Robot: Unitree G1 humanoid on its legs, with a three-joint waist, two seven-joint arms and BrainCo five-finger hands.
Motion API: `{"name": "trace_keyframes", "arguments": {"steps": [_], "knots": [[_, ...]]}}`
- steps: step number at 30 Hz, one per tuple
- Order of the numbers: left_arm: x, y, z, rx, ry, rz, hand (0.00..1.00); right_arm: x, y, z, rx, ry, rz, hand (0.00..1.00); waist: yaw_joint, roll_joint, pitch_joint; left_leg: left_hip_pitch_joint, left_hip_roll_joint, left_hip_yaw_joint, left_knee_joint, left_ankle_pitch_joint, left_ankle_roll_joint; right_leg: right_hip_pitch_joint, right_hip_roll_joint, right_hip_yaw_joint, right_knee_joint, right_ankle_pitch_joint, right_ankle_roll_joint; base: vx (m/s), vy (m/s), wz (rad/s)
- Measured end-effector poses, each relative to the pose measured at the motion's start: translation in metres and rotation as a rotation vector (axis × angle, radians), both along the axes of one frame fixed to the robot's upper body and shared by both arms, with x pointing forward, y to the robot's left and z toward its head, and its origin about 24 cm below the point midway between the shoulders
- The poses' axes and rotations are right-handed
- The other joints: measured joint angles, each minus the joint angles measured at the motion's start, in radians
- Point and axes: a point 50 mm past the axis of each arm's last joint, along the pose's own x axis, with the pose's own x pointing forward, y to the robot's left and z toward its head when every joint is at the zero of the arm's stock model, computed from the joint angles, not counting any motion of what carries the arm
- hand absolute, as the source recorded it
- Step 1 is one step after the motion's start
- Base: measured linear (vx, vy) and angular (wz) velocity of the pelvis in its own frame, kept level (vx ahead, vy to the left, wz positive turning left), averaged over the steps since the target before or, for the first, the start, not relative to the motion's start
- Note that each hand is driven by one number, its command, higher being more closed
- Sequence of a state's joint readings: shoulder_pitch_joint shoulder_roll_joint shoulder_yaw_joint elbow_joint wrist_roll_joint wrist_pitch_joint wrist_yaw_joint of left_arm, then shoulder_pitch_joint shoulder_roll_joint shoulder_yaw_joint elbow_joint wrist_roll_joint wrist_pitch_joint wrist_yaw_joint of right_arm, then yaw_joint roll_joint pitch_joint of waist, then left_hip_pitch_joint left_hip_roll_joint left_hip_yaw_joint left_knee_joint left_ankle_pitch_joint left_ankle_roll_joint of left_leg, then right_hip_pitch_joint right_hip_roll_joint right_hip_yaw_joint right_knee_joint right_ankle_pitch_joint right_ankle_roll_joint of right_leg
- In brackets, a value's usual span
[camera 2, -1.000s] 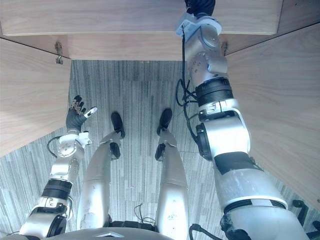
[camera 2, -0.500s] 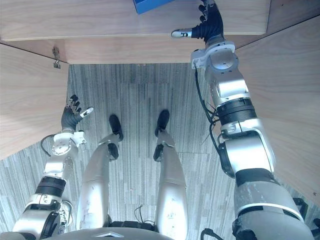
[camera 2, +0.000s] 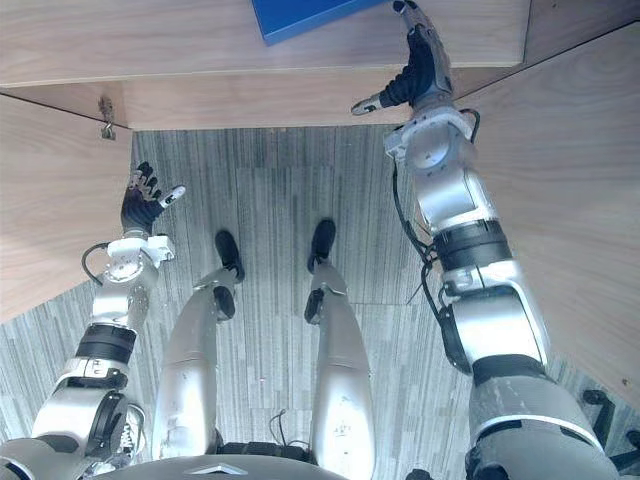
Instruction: Walk over to the cabinet, pick up the folder, carry it to the office cabinet, place the folder inside the office cabinet, then close the office cabinet door
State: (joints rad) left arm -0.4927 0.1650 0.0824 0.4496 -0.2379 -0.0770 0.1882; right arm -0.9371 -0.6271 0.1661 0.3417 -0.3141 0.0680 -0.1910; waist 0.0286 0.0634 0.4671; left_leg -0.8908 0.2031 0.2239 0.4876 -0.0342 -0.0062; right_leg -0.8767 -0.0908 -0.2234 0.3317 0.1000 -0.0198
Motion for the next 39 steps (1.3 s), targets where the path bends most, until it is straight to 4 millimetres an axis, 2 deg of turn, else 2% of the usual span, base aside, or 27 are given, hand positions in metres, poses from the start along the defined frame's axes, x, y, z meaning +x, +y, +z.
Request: {"name": "trace_keyframes", "arguments": {"steps": [3, 7, 9, 16, 18, 21, 28, 33, 37, 39], "knots": [[-0.006, 0.0, -0.01, -0.005, 0.027, 0.011, 0.0, -0.013, 0.003, -0.006, 0.076, -0.092, 0.003, 1.0, -0.005, -0.008, -0.003, 0.002, 0.001, 0.001, 0.002, -0.005, 0.0, -0.002, 0.001, 0.006, 0.0, -0.002, 0.002, 0.02, -0.022, -0.06], [-0.019, -0.003, -0.032, -0.014, 0.087, 0.024, 0.0, -0.019, 0.021, -0.027, 0.085, -0.124, 0.009, 1.0, -0.008, -0.041, -0.021, 0.003, 0.005, 0.013, 0.01, -0.017, 0.0, -0.011, 0.004, 0.02, 0.006, -0.004, 0.005, 0.02, -0.021, -0.08], [-0.023, -0.009, -0.035, -0.037, 0.086, 0.022, 0.0, -0.019, 0.027, -0.033, 0.08, -0.129, 0.008, 1.0, -0.005, -0.042, -0.021, 0.002, 0.006, 0.013, 0.019, -0.026, 0.003, -0.01, 0.001, 0.022, 0.018, -0.009, 0.01, 0.01, -0.01, -0.03], [-0.025, -0.012, -0.037, -0.014, 0.089, 0.039, 0.0, -0.019, 0.049, -0.041, 0.022, -0.133, 0.043, 1.0, 0.002, -0.042, -0.022, -0.009, -0.003, 0.001, 0.034, -0.034, 0.005, -0.021, -0.013, 0.016, 0.052, -0.033, 0.013, 0.01, -0.01, 0.06], [-0.025, -0.011, -0.037, -0.014, 0.09, 0.047, 0.0, -0.018, 0.054, -0.041, 0.007, -0.133, 0.047, 1.0, 0.005, -0.052, -0.027, -0.024, -0.006, 0.0, 0.035, -0.033, 0.004, -0.042, -0.018, 0.016, 0.068, -0.04, 0.011, 0.02, -0.022, 0.07], [-0.025, -0.012, -0.039, -0.018, 0.097, 0.061, 0.0, -0.014, 0.062, -0.032, -0.03, -0.156, 0.06, 1.0, 0.003, -0.052, -0.027, -0.048, -0.01, -0.003, 0.039, -0.031, 0.004, -0.071, -0.025, 0.012, 0.087, -0.042, 0.009, 0.02, -0.014, 0.05], [-0.025, -0.011, -0.039, -0.022, 0.094, 0.068, 0.0, 0.001, 0.066, -0.009, -0.061, -0.164, 0.045, 1.0, 0.009, -0.052, -0.027, -0.104, -0.015, -0.019, 0.063, -0.033, 0.006, -0.126, -0.04, 0.003, 0.134, -0.064, 0.008, 0.03, -0.013, 0.07], [-0.026, -0.01, -0.04, -0.037, 0.098, 0.09, 0.0, 0.008, 0.06, 0.016, -0.033, -0.176, 0.044, 1.0, 0.016, -0.052, -0.027, -0.149, -0.02, -0.028, 0.07, -0.028, 0.007, -0.17, -0.049, -0.005, 0.155, -0.068, 0.006, 0.02, -0.012, 0.07], [-0.026, -0.009, -0.039, -0.057, 0.083, 0.095, 0.0, 0.014, 0.052, 0.024, 0.002, -0.158, 0.026, 1.0, 0.026, -0.052, -0.027, -0.159, -0.024, -0.031, 0.067, -0.026, 0.007, -0.181, -0.055, -0.01, 0.162, -0.074, 0.004, 0.02, -0.012, 0.05], [-0.026, -0.008, -0.038, -0.069, 0.072, 0.1, 0.0, 0.015, 0.051, 0.032, 0.014, -0.166, 0.025, 1.0, 0.021, -0.052, -0.028, -0.174, -0.03, -0.032, 0.064, -0.023, 0.006, -0.201, -0.064, -0.01, 0.174, -0.08, 0.002, 0.03, -0.018, 0.09]]}}
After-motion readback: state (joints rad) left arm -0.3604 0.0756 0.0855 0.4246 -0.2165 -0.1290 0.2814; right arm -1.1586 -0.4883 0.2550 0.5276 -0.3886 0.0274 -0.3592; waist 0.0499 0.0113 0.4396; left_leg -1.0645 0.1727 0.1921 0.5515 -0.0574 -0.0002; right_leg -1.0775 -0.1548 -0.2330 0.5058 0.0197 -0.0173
